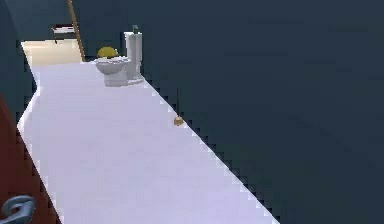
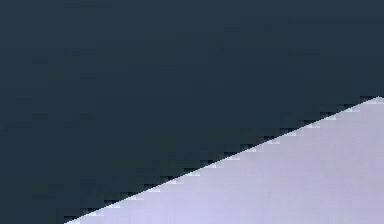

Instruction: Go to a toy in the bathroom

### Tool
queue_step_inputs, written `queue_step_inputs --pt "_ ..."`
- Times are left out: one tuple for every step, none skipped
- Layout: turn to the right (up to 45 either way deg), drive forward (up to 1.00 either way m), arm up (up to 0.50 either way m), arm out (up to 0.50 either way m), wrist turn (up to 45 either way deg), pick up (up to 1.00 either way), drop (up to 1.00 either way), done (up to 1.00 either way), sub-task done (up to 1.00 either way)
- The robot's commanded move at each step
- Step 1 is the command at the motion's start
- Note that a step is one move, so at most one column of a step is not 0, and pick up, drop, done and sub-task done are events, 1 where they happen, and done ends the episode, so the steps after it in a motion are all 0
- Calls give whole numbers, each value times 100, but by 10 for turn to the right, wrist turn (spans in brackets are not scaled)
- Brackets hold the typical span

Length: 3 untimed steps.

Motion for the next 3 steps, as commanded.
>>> queue_step_inputs --pt "0 100 0 0 0 0 0 0 0" --pt "-210 0 0 0 0 0 0 0 0" --pt "0 10 0 0 0 0 0 0 0"
